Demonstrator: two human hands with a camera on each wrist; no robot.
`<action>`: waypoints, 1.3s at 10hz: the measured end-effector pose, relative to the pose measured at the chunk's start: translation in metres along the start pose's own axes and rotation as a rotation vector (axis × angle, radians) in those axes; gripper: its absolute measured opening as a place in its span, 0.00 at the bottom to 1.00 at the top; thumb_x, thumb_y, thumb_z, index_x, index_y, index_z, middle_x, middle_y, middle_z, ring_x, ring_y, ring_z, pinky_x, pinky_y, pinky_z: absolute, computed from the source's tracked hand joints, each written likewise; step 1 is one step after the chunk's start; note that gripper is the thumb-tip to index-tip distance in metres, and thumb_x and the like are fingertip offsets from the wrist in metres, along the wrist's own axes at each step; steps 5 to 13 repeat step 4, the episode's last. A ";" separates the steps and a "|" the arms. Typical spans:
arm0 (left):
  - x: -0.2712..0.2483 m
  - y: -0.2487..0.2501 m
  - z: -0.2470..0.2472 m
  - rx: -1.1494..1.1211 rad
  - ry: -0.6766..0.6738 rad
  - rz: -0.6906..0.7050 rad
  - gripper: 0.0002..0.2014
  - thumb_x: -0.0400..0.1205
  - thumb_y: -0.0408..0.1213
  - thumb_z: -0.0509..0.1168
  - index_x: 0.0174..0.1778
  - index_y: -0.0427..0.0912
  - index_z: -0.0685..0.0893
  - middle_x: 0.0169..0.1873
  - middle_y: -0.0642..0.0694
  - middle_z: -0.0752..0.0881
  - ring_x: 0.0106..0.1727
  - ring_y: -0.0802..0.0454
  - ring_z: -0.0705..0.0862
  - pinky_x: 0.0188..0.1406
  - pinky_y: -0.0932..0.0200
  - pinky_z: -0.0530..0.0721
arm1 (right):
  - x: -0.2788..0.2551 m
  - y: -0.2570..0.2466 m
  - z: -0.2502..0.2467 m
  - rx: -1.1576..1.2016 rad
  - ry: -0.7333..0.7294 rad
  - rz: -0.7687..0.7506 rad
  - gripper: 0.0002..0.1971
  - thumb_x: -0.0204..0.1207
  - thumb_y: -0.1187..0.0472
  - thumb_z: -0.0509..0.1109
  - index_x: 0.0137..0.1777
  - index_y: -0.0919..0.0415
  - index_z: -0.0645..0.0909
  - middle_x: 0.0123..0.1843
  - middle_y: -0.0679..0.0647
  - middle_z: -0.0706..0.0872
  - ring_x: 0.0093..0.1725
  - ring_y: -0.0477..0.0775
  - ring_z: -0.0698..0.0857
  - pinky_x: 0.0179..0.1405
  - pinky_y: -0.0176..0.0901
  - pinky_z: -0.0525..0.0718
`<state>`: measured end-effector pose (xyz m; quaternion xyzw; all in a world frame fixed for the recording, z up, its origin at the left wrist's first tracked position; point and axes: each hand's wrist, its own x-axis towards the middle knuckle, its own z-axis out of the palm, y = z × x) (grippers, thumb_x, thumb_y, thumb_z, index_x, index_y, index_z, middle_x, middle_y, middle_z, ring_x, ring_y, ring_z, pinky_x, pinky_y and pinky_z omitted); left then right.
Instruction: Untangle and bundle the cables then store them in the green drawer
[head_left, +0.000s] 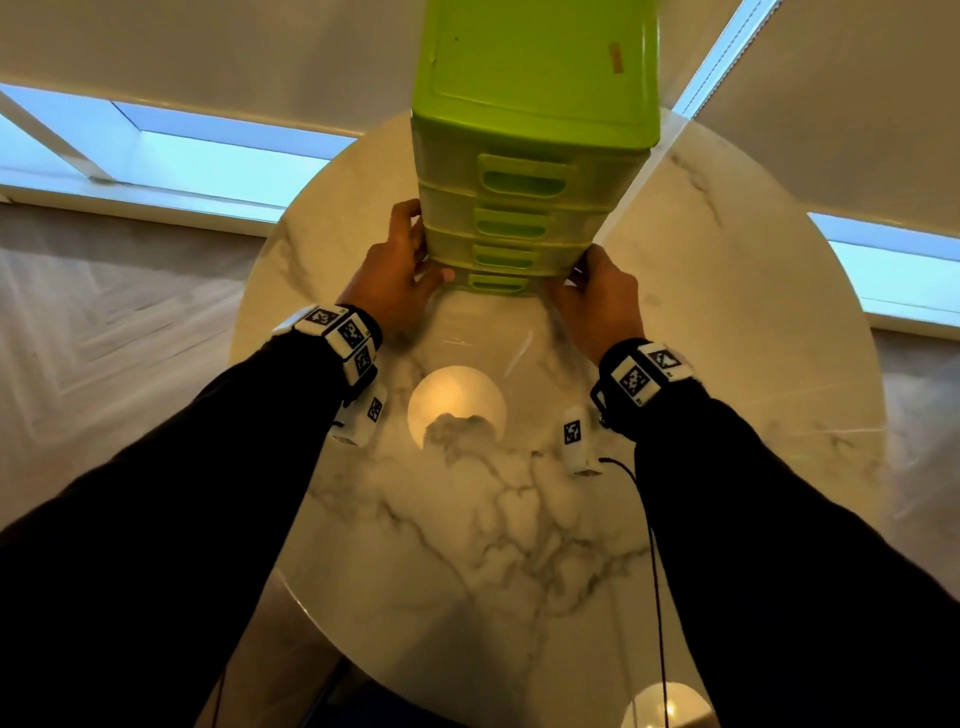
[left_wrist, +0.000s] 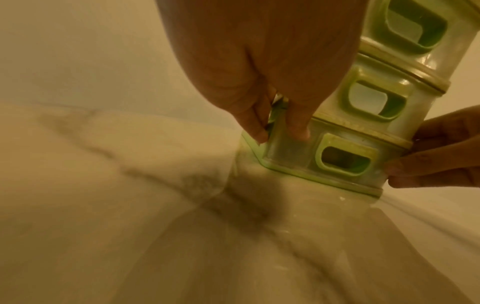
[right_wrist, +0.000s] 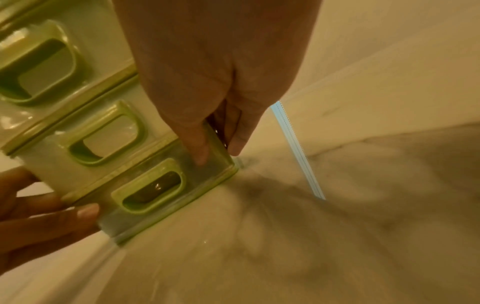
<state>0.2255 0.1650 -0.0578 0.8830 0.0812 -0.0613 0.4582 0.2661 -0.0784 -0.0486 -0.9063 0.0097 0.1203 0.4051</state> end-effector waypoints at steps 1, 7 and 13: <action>-0.005 -0.002 0.009 0.025 0.063 -0.037 0.31 0.86 0.43 0.68 0.82 0.43 0.61 0.70 0.48 0.85 0.64 0.48 0.85 0.60 0.57 0.76 | -0.012 0.010 0.000 0.013 -0.029 -0.040 0.22 0.85 0.61 0.65 0.79 0.56 0.73 0.72 0.56 0.84 0.69 0.54 0.84 0.69 0.44 0.81; -0.085 -0.001 0.015 -0.180 0.156 -0.136 0.18 0.83 0.37 0.72 0.67 0.49 0.76 0.61 0.45 0.83 0.56 0.49 0.86 0.53 0.54 0.85 | -0.133 0.063 -0.039 -0.276 -0.197 -0.091 0.09 0.85 0.57 0.66 0.57 0.58 0.86 0.55 0.57 0.87 0.54 0.60 0.86 0.54 0.47 0.79; -0.085 -0.001 0.015 -0.180 0.156 -0.136 0.18 0.83 0.37 0.72 0.67 0.49 0.76 0.61 0.45 0.83 0.56 0.49 0.86 0.53 0.54 0.85 | -0.133 0.063 -0.039 -0.276 -0.197 -0.091 0.09 0.85 0.57 0.66 0.57 0.58 0.86 0.55 0.57 0.87 0.54 0.60 0.86 0.54 0.47 0.79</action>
